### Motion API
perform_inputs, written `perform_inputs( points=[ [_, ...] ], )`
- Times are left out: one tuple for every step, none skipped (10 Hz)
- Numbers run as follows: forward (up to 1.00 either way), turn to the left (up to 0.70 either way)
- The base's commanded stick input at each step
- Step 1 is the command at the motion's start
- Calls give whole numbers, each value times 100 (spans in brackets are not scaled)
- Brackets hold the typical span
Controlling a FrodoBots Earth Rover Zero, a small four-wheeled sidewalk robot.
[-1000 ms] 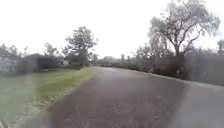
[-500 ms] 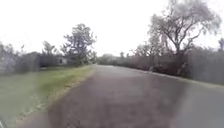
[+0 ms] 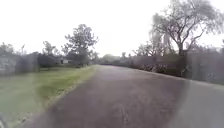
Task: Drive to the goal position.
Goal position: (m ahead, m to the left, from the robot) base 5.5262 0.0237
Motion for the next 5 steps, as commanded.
perform_inputs(
  points=[
    [70, 0],
    [70, 0],
    [70, 0],
    [70, -24],
    [70, -35]
  ],
)
